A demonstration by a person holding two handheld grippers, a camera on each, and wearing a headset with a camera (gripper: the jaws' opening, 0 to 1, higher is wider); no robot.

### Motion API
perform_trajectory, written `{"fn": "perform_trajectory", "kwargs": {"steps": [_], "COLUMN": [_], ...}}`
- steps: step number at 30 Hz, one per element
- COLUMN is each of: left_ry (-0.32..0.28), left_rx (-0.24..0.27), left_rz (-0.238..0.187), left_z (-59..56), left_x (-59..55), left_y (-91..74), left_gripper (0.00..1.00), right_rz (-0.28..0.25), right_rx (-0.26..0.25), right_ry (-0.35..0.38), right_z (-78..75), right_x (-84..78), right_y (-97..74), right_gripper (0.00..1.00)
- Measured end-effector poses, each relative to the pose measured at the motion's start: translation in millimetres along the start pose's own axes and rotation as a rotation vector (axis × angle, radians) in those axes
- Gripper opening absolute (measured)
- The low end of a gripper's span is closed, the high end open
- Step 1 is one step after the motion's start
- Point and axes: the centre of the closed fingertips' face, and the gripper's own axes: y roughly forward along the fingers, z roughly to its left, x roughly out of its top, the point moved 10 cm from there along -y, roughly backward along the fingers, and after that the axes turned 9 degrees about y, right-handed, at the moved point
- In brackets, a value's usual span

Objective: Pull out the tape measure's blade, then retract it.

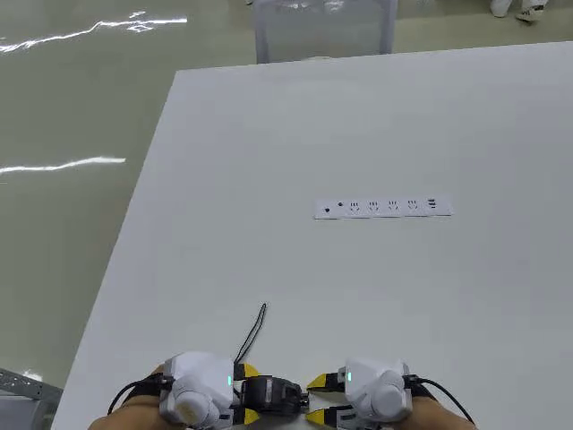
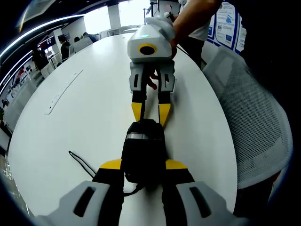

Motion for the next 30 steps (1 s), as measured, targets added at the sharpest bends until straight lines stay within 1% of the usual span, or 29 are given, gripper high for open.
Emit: {"fn": "perform_trajectory", "kwargs": {"steps": [3,9,14,22,26,28,30], "left_ry": [-0.005,-0.023,-0.044,-0.050,-0.052,-0.052,-0.054], "left_rx": [0.001,0.009,0.018,0.023,0.025,0.025,0.026], "left_rz": [-0.010,-0.030,-0.044,-0.050,-0.050,-0.050,-0.051], "left_z": [-0.1,-0.3,-0.7,-1.4,-1.6,-1.6,-1.5], "left_x": [-1.4,-4.4,-6.4,-6.3,-6.3,-6.3,-6.5], "left_y": [-0.9,-2.6,-3.3,-3.2,-3.0,-2.9,-3.0], "left_gripper": [0.26,0.26,0.26,0.26,0.26,0.26,0.26], "right_rz": [0.002,0.008,0.007,0.016,0.018,0.017,0.015], "right_rx": [-0.002,0.002,0.008,0.005,0.004,0.006,0.005], "right_ry": [-0.003,-0.011,-0.017,-0.035,-0.027,-0.005,0.002], "right_z": [-1.7,-3.1,-2.6,-3.2,-3.3,-3.7,-4.2], "right_x": [-0.6,-0.1,1.5,2.5,2.4,2.3,2.4], "right_y": [2.1,4.3,6.1,6.4,6.2,6.4,6.4], "right_gripper": [0.18,0.18,0.15,0.13,0.13,0.14,0.14]}}
